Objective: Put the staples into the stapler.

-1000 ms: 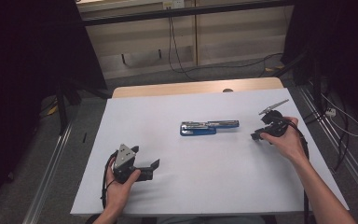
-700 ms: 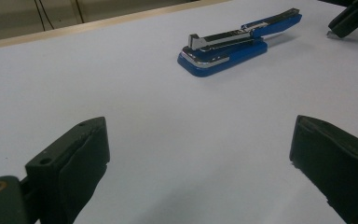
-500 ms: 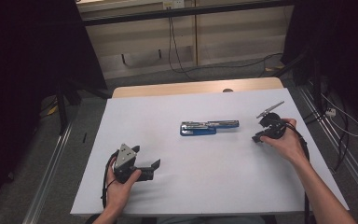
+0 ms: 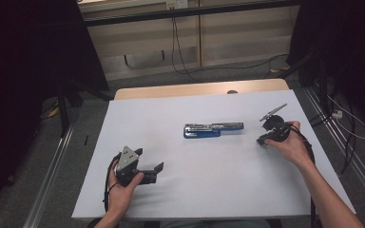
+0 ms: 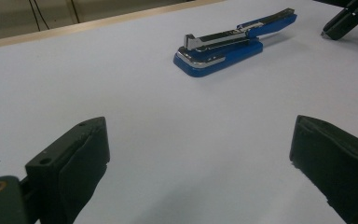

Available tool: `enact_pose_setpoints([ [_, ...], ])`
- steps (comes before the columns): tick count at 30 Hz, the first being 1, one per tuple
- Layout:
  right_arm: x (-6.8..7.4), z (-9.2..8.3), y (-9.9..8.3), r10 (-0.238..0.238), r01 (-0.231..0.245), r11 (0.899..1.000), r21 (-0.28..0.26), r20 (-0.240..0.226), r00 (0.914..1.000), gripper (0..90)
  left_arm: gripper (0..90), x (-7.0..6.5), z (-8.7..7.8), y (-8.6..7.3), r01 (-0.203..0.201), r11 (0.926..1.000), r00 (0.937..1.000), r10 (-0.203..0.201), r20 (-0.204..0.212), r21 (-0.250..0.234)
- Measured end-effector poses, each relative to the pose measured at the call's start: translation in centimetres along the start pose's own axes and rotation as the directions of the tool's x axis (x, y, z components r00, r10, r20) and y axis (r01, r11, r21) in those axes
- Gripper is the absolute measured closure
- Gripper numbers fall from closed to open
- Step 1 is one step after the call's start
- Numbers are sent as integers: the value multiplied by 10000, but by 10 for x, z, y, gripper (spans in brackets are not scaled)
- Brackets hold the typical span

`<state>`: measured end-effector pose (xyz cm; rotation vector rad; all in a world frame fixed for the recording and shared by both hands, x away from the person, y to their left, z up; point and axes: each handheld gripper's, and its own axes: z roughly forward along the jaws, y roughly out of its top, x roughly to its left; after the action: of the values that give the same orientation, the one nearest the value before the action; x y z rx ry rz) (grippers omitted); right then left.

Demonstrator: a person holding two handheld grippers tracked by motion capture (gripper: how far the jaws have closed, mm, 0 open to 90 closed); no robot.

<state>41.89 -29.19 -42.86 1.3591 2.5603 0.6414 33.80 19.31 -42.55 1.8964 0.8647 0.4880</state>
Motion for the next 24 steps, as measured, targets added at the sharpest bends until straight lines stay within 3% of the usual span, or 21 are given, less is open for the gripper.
enact_pose_setpoints([
  [12, 1, -2, 2, 16, -20, 9997, -249, -156, 9999, 793, 49, 3, -1, 0, 123, 9998, 9999, -124, -62, -129],
  [24, 1, -6, 4, 86, -141, 9938, -1105, -497, 9987, 793, 49, 2, -1, 0, 138, 9998, 9999, -138, -26, -151],
])
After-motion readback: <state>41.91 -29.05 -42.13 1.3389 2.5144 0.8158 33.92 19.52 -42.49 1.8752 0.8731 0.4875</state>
